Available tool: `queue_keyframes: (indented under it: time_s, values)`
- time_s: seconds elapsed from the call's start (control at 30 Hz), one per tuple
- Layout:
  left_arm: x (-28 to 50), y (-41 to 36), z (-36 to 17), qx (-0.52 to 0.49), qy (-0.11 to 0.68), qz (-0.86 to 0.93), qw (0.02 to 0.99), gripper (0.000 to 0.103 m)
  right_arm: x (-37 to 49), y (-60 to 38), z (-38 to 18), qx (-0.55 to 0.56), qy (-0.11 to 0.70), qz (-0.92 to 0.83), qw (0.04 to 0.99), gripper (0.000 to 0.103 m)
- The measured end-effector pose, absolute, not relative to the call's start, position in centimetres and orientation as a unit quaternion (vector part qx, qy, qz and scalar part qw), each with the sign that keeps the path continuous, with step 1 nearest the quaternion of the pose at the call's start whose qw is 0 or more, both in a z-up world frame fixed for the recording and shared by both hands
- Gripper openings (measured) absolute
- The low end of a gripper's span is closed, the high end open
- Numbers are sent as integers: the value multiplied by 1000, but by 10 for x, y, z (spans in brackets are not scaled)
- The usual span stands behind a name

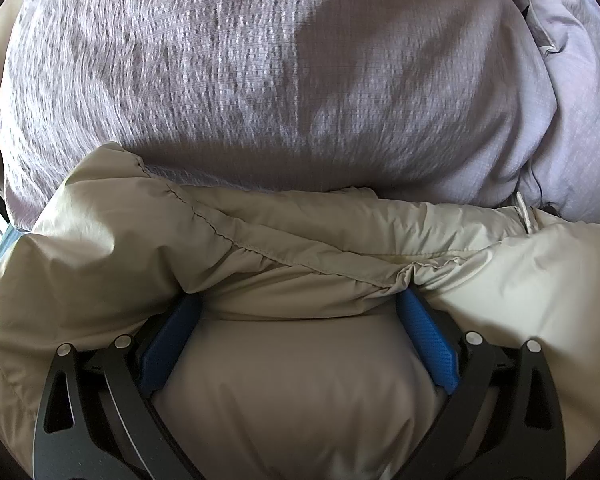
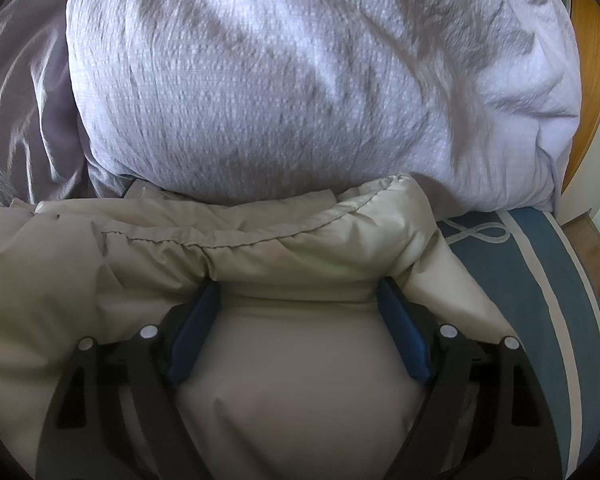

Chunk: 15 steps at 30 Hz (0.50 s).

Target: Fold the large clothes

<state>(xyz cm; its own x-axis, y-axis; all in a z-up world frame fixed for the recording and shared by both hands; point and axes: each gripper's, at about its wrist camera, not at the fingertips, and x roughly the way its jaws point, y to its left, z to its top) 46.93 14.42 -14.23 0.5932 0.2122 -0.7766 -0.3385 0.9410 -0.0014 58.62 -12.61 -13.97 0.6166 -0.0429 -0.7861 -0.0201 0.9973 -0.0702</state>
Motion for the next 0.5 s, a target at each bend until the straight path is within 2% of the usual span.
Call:
queue_keyframes:
  time_s: [0.5]
  values:
    - [468,144,-141,-76,420,155,891,100,586,-126,-141,-36,437,-9,899,83]
